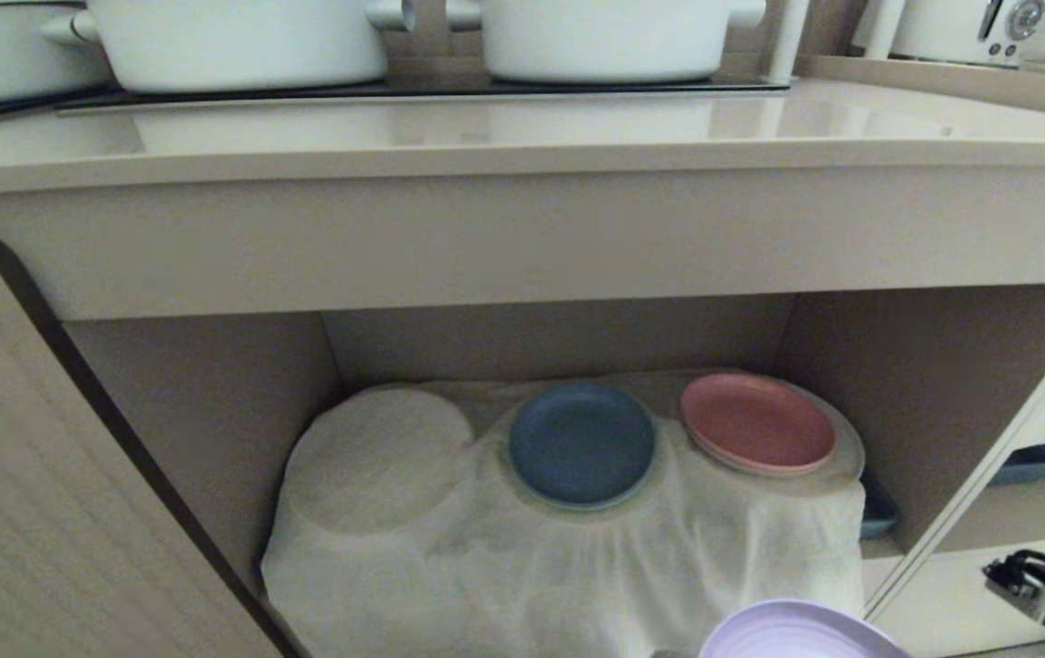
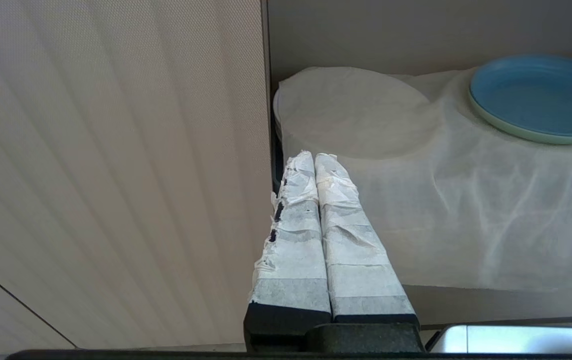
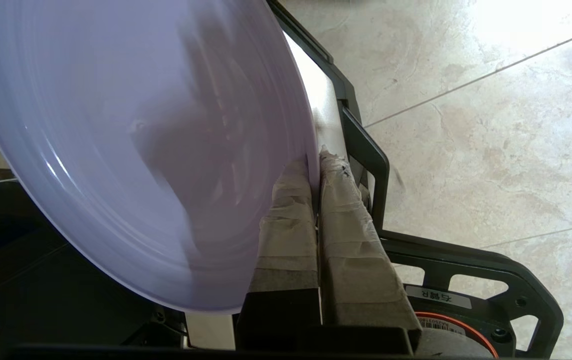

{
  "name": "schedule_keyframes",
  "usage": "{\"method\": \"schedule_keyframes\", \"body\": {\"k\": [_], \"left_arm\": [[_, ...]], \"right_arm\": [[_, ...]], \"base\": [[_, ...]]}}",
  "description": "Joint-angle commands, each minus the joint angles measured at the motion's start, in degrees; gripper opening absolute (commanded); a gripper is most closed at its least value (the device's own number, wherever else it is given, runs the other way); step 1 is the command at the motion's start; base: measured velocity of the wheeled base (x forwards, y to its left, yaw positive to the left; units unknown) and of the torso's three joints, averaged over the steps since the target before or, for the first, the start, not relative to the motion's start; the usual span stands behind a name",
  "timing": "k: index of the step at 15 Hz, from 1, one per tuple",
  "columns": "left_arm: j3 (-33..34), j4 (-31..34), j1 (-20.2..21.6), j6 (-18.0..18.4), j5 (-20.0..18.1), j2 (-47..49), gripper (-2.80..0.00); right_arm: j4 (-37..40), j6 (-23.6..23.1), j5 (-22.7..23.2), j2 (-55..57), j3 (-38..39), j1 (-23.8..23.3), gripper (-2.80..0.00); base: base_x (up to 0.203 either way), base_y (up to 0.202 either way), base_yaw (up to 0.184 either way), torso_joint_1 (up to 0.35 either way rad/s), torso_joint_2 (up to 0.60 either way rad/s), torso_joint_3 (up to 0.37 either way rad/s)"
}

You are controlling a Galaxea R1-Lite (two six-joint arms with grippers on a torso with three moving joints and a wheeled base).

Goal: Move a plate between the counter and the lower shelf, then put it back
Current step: Put the plate

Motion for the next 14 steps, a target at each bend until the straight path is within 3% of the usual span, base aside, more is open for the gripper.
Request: {"method": "schedule_keyframes", "body": {"k": [1,10,14], "left_arm": [[0.0,0.0,0.0,0.0,0.0,0.0,-2.8],[0.0,0.0,0.0,0.0,0.0,0.0,-2.8],[0.0,0.0,0.0,0.0,0.0,0.0,-2.8]], "right_arm": [[0.0,0.1,0.1,-0.4,0.0,0.0,-2.8],[0.0,0.1,0.2,-0.8,0.0,0.0,-2.8],[0.0,0.1,0.2,-0.8,0.0,0.0,-2.8]], "base": [[0.0,0.0,0.0,0.0,0.0,0.0],[0.0,0.0,0.0,0.005,-0.01,-0.003],[0.0,0.0,0.0,0.182,-0.1,-0.126]]}}
